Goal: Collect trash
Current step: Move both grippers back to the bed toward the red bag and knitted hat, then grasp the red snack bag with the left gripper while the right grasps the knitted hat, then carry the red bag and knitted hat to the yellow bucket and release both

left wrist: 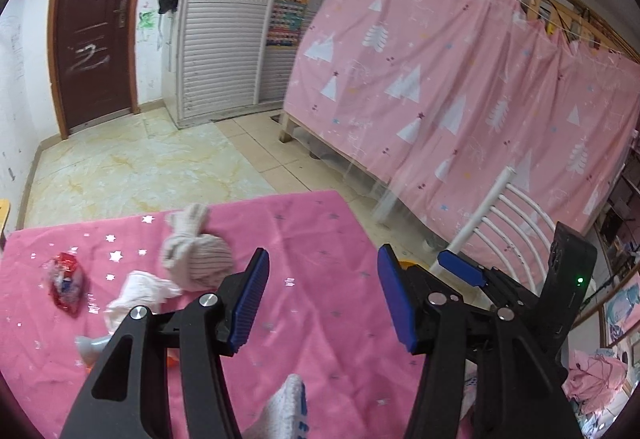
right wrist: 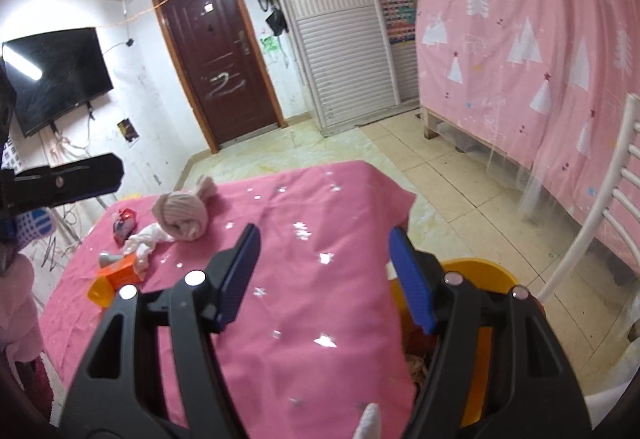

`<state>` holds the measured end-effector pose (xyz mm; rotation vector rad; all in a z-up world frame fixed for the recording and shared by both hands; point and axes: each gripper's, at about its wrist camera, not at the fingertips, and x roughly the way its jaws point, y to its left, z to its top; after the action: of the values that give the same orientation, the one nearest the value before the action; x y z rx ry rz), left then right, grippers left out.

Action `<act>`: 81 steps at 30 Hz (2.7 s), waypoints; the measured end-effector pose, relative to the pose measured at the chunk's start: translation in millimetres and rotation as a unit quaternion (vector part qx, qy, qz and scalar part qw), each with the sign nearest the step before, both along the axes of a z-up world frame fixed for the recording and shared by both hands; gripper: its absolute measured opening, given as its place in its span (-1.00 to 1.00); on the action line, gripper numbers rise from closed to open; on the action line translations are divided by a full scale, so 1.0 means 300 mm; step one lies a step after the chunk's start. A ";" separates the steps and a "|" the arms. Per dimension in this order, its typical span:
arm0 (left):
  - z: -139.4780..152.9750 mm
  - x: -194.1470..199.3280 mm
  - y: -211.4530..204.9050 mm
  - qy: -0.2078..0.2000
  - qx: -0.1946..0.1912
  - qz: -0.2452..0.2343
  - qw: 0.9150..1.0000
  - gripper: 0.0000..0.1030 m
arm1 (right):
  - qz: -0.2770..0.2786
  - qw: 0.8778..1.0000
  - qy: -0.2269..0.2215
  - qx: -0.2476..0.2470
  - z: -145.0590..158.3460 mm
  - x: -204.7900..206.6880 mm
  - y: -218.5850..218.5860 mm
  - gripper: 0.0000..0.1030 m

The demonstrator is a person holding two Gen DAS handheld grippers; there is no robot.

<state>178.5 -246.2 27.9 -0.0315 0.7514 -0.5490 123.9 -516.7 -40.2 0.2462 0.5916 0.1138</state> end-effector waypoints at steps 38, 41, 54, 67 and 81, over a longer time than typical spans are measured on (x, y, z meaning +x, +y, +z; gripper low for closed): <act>-0.251 0.376 0.688 0.062 0.086 0.199 0.974 -0.05 | 0.141 0.986 0.035 -0.083 0.020 0.345 0.553 0.25; -0.284 0.392 0.696 0.070 0.092 0.198 0.973 -0.05 | 0.142 0.985 0.040 -0.085 0.012 0.361 0.572 0.39; -0.369 0.412 0.657 0.072 0.124 0.187 0.972 -0.06 | 0.148 0.982 0.067 -0.091 -0.045 0.428 0.605 0.42; -0.373 0.387 0.632 0.069 0.116 0.180 0.974 -0.37 | 0.152 0.979 0.085 -0.102 -0.070 0.439 0.626 0.20; -0.245 0.278 0.607 0.034 0.113 0.184 0.976 -0.38 | 0.145 0.984 0.061 -0.080 -0.017 0.364 0.588 0.18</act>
<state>262.0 -64.2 -45.6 0.0215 0.8470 -0.1074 233.2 -340.4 -45.3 0.0096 0.7519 0.3332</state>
